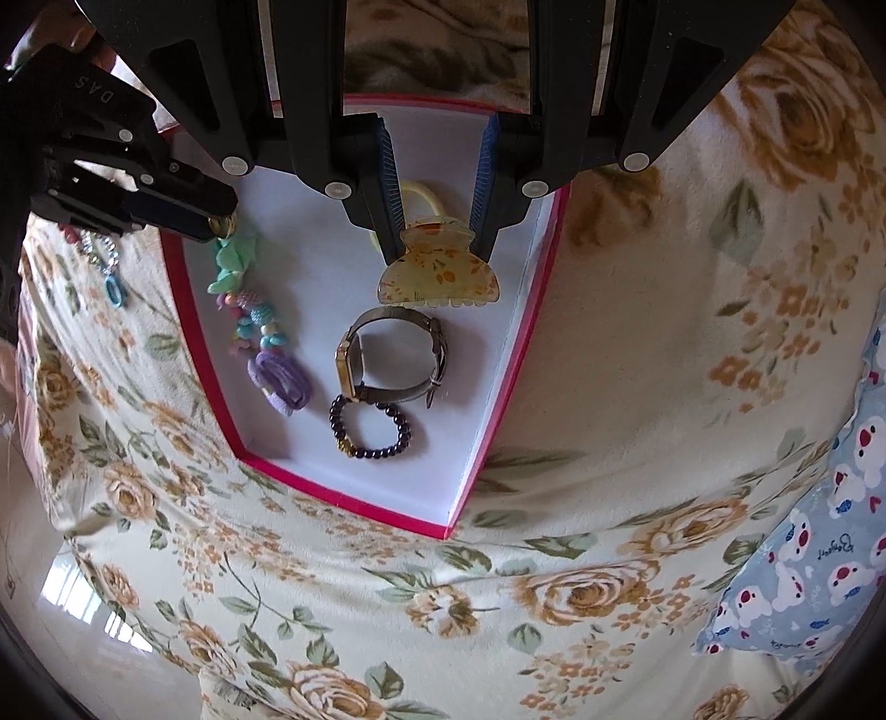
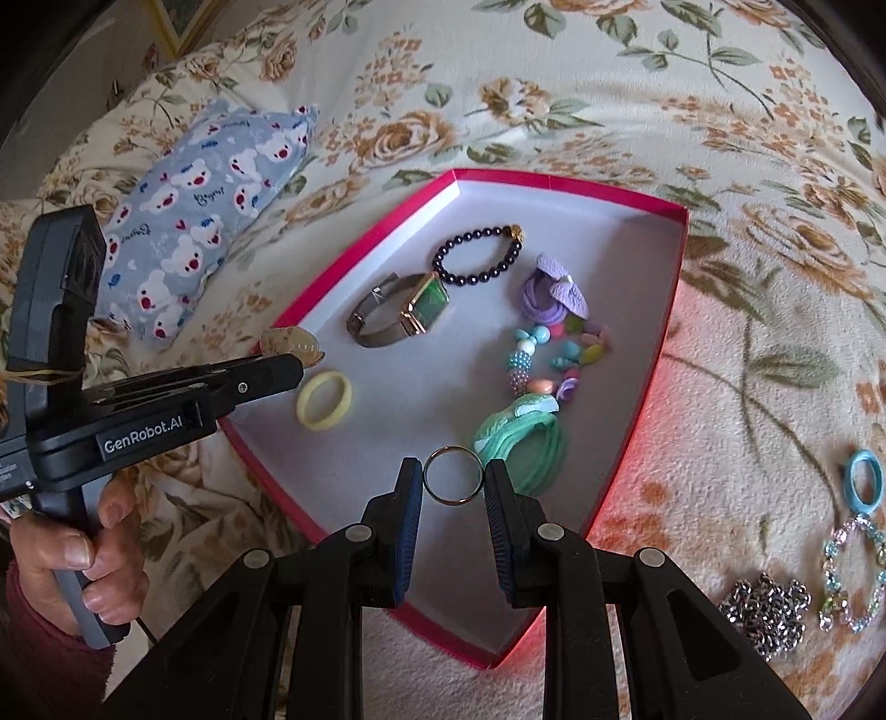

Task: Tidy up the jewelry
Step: 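Carry the claw clip and gold ring into the red box and open both grippers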

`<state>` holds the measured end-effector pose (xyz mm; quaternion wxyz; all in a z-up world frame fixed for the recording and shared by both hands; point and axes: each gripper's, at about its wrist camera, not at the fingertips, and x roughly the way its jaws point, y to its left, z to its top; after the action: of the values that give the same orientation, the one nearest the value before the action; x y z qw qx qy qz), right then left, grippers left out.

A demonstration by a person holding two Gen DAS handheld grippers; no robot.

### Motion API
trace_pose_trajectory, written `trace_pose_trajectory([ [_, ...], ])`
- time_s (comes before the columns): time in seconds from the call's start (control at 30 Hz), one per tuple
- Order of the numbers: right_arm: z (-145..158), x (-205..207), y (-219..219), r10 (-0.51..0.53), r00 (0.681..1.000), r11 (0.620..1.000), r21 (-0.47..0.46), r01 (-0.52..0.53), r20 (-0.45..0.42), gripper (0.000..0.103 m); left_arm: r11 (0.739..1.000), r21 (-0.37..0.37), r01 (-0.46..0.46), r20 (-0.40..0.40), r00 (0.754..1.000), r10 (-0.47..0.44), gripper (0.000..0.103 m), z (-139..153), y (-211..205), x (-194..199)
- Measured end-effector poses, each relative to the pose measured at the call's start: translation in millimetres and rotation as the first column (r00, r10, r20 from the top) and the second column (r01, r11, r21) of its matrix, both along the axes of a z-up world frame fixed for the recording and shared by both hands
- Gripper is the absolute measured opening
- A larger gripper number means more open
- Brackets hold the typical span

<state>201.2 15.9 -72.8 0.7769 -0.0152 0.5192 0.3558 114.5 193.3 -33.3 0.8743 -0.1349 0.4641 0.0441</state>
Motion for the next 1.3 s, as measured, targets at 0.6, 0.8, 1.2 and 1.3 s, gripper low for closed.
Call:
trace_pose_trajectory([
  [0.6, -9.5, 2.7, 5.4, 0.021, 1.0, 0.999, -0.036, -0.021, -0.001, 0.024, 1.0, -0.028, -0.001, -0.014, 1.0, 0.0, 0.024, -14.1, 1.8, 3.0],
  [0.8, -9.0, 1.6, 6.8, 0.02, 1.0, 0.999, -0.037, -0.02, 0.0, 0.024, 1.0, -0.031, -0.005, -0.019, 1.0, 0.004, 0.024, -14.0, 2.4, 2.7],
  [1.2, -1.7, -0.1, 0.6, -0.002, 1.0, 1.0, -0.002, 0.002, -0.011, 0.032, 0.999, -0.039, -0.009, 0.004, 1.0, 0.01, 0.034, -2.2, 0.1, -8.3],
  [1.3, 3.1, -2.4, -3.0, -0.006, 1.0, 1.0, 0.013, 0.006, -0.01, 0.036, 0.999, -0.041, -0.009, 0.009, 1.0, 0.009, 0.035, 1.5, -0.3, -11.8],
])
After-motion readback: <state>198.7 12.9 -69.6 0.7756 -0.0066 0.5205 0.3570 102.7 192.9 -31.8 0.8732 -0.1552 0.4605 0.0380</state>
